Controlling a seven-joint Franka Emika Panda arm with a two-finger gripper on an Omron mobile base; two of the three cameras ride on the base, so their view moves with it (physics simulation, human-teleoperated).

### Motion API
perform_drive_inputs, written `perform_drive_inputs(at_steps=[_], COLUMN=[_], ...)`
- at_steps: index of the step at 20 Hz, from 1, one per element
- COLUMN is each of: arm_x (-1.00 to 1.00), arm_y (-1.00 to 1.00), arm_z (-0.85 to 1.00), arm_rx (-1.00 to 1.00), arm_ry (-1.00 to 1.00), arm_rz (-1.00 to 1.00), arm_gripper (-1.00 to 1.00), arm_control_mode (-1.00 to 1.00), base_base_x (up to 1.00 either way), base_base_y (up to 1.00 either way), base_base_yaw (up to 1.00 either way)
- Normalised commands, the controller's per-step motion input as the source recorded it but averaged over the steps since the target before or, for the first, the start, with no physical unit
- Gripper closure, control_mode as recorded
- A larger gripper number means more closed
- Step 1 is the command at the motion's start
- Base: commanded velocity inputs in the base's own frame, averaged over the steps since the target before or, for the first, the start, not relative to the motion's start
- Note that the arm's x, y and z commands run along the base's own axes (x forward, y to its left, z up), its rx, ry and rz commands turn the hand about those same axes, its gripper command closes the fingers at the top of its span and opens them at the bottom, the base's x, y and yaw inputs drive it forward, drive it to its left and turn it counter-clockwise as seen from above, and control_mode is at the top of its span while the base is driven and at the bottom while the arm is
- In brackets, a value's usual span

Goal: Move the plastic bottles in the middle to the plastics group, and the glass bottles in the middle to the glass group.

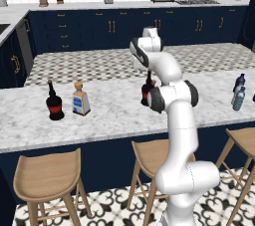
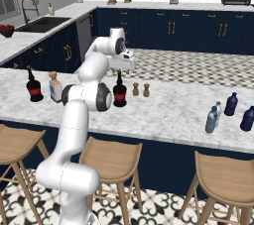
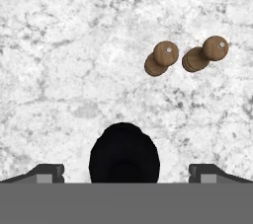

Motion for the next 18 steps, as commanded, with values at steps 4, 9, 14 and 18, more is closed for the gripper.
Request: perform_drive_inputs(at_steps=[4, 9, 14, 18], arm_x=[-0.03, -0.01, -0.02, -0.09], arm_y=[0.00, 0.09, 0.14, 0.01], arm_z=[-0.27, -0.06, 0.04, 0.00], arm_rx=[0.00, 0.00, 0.00, 0.00], arm_ry=[0.00, 0.00, 0.01, 0.02], arm_rz=[0.00, 0.00, 0.00, -0.02], arm_gripper=[-1.00, -1.00, -1.00, -1.00], arm_control_mode=[-1.00, -1.00, -1.00, -1.00], base_base_x=[0.00, 0.00, 0.00, 0.00], base_base_y=[0.00, 0.00, 0.00, 0.00], base_base_yaw=[0.00, 0.00, 0.00, 0.00])
